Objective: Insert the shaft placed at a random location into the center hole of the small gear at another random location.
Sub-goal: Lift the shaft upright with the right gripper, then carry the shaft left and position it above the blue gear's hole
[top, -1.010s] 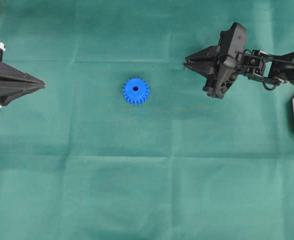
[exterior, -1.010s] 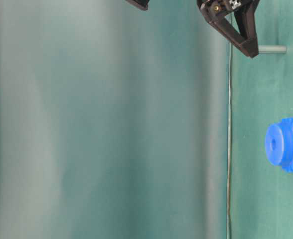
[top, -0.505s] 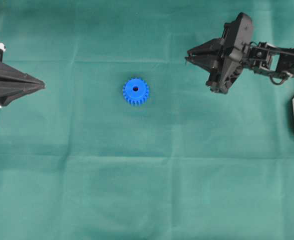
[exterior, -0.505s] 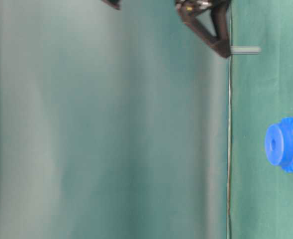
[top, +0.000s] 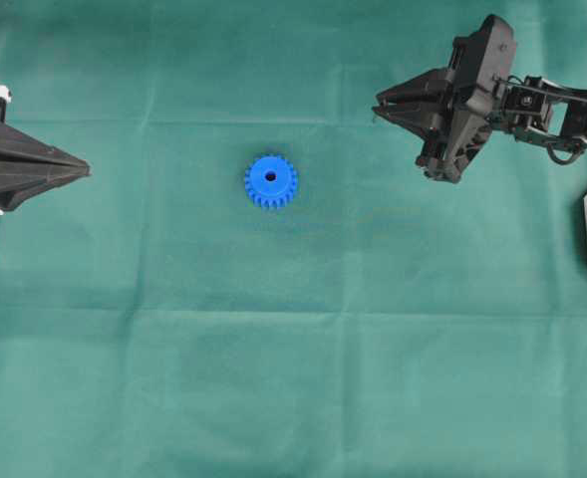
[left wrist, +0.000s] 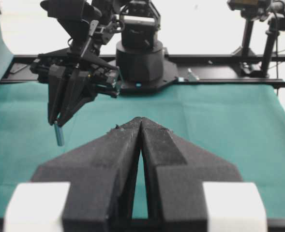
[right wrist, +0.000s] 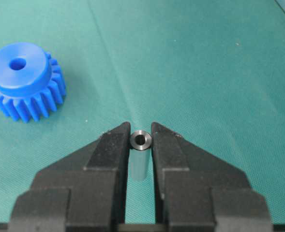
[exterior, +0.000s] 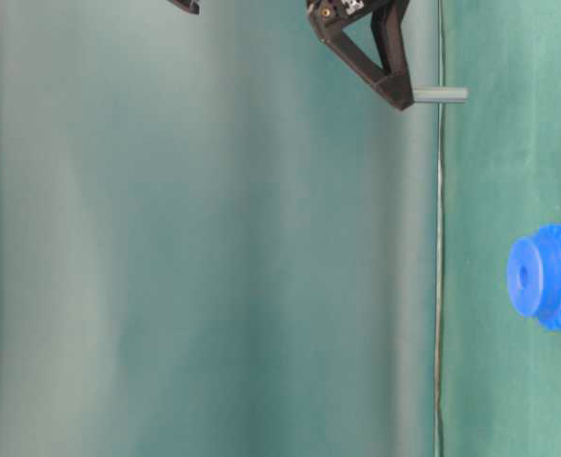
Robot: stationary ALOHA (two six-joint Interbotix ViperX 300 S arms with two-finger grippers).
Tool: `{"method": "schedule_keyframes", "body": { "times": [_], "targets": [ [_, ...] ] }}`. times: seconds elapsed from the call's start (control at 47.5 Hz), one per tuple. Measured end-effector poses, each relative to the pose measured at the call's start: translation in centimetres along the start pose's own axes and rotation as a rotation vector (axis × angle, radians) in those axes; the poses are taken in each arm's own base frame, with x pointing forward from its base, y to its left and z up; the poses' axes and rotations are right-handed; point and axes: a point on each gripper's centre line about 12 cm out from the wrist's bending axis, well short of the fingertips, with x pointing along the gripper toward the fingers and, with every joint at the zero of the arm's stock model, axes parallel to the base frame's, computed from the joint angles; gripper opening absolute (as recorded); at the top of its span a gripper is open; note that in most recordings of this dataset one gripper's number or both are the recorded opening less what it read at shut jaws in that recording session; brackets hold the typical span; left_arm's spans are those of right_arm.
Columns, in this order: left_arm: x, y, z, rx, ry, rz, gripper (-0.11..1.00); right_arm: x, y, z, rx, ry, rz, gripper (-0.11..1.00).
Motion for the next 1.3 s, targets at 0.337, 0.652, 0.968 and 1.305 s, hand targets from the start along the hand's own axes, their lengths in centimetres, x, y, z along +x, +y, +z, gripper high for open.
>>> {"method": "schedule_keyframes", "body": {
  "times": [0.337,0.652,0.968,1.305],
  "targets": [
    [0.0,0.0,-0.1,0.000,0.002,0.000,0.00,0.8,1.3,0.7,-0.017,-0.011,0.038,0.14],
    [0.0,0.0,-0.1,0.000,0.002,0.000,0.00,3.3,3.6,2.2,-0.041,-0.025,0.095,0.14],
    [0.0,0.0,-0.1,0.000,0.002,0.000,0.00,5.7,5.9,3.7,-0.066,-0.023,0.145,0.14],
    [0.0,0.0,-0.1,0.002,0.002,0.000,0.00,7.5,7.7,4.6,-0.078,-0.027,0.177,0.14]
  ]
}}
